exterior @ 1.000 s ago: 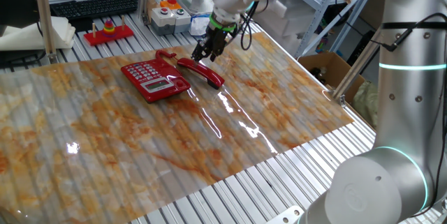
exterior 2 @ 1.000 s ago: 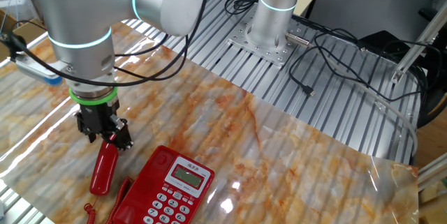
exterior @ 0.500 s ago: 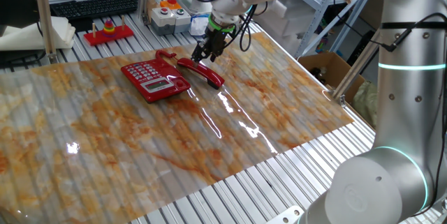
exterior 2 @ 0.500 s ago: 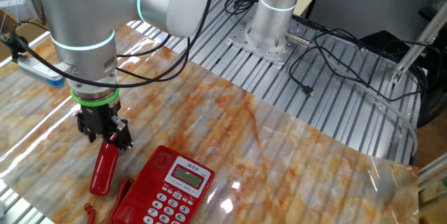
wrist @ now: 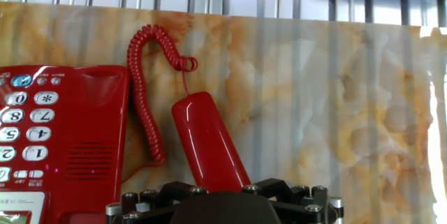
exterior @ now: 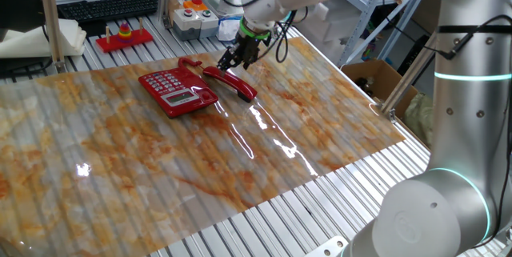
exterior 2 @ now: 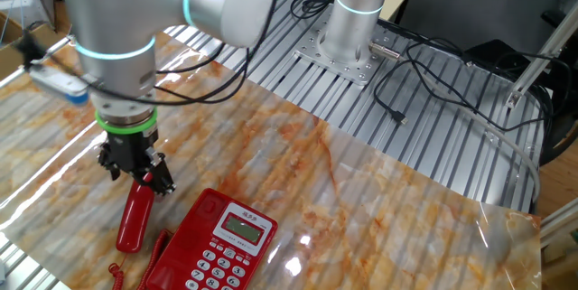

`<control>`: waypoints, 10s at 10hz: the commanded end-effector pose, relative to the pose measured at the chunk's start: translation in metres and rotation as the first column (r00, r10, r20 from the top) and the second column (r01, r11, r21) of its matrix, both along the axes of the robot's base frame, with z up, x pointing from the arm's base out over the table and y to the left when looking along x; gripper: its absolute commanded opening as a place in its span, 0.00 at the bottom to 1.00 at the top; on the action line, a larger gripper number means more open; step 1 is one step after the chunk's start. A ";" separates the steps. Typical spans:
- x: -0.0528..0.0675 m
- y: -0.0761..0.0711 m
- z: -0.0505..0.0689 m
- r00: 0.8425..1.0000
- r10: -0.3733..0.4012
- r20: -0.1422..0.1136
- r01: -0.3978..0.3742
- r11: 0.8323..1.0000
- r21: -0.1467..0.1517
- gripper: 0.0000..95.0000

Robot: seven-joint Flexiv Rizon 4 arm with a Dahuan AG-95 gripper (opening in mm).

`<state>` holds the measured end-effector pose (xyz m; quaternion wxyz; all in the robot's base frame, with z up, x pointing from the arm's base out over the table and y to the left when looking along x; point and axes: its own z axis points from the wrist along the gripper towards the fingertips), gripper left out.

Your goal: Place the handset of the telephone on the corresponding phone cradle

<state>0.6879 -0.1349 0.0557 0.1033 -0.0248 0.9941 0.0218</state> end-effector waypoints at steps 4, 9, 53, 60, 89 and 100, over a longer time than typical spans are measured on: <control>0.003 0.000 0.000 0.998 0.064 -0.014 -0.064 0.998 -0.006 1.00; 0.003 0.000 0.000 0.985 0.094 -0.147 -0.091 0.996 0.021 1.00; 0.007 0.015 -0.038 0.987 0.019 -0.158 -0.014 0.999 0.031 0.00; 0.020 0.048 -0.013 0.986 -0.013 -0.168 0.019 0.999 0.035 0.00; 0.017 0.138 -0.014 0.980 -0.099 -0.174 0.109 0.993 0.051 0.00; 0.020 0.137 -0.011 0.979 -0.123 -0.161 0.120 0.992 -0.028 0.80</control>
